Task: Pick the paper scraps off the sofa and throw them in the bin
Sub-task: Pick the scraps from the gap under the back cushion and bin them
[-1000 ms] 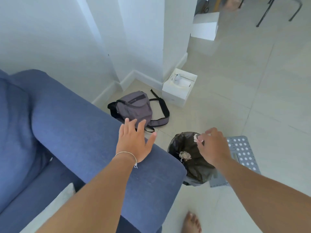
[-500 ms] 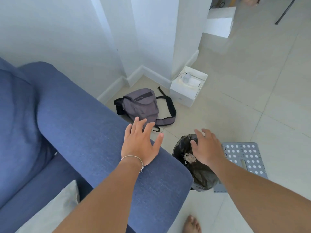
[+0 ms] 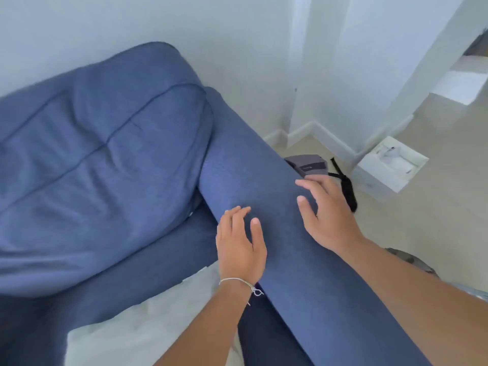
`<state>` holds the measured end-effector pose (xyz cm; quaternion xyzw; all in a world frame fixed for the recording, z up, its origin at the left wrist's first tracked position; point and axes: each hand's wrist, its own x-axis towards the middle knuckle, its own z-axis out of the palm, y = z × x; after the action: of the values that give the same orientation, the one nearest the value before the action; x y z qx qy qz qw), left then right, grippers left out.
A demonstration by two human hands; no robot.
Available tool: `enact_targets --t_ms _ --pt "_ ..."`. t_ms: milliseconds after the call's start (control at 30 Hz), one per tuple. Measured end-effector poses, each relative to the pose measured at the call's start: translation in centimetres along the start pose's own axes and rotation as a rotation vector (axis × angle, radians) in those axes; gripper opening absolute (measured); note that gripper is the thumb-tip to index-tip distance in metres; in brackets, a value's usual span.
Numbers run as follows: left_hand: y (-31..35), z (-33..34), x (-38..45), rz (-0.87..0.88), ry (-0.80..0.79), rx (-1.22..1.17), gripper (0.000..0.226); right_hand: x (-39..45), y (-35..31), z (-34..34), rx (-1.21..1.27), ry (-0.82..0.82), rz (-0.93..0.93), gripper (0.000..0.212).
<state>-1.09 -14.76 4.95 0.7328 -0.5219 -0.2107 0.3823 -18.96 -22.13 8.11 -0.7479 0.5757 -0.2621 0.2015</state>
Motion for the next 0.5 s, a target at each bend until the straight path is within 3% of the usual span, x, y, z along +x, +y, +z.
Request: enact_targets --t_ms 100,200,267,367,500 --pt "-8.0 -5.0 1.6 -0.089 0.003 0.083 0.039 1.9 -8.1 5.6 0.048 -0.042 -0.192 0.034" --pt "-14.2 -7.0 3.7 -0.118 -0.116 0.308 0.047 2.1 -13.2 12.8 0.014 -0.164 -0.29 0.032" --pt "-17.6 -7.1 4.7 -0.134 -0.265 0.456 0.059 1.8 -14.3 17.7 -0.05 -0.331 -0.179 0.033" --pt "-22.5 -6.7 5.4 -0.133 -0.446 0.656 0.077 1.1 -12.5 23.6 -0.175 -0.589 0.169 0.041" --pt "-27.0 -5.6 5.0 -0.058 -0.437 0.761 0.086 0.2 -9.9 28.9 -0.445 -0.72 0.259 0.049"
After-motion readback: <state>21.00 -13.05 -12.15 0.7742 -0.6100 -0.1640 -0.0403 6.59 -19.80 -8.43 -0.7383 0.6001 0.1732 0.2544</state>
